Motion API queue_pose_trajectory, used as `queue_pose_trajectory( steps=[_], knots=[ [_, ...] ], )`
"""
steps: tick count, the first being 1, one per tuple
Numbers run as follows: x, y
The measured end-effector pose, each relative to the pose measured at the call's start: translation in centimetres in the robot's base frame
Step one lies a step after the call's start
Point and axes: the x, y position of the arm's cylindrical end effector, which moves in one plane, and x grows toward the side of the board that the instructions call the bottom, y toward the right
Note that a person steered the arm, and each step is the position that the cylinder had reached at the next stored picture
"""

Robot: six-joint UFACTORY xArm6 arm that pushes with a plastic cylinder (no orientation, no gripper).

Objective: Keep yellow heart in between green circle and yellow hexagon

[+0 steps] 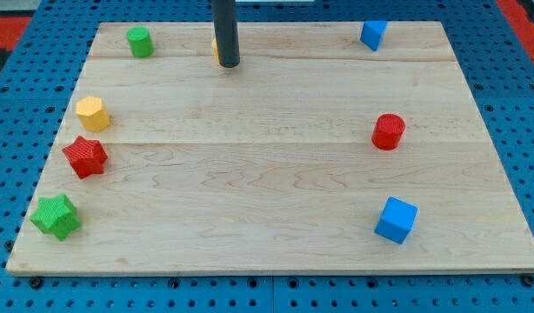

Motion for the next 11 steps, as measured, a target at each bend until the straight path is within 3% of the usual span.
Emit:
queue_pose_trajectory(
  steps=[1, 2, 4, 5, 6, 7, 10, 11],
  knots=[
    [-2.5, 4.5],
    [-5.5, 1.5],
    [0.8, -10.5],
    [-2.5, -6.9],
    [-2.5, -4.8],
    [2.8, -4.7],
    [1.8, -11.5],
    [0.2, -10.4]
  ],
)
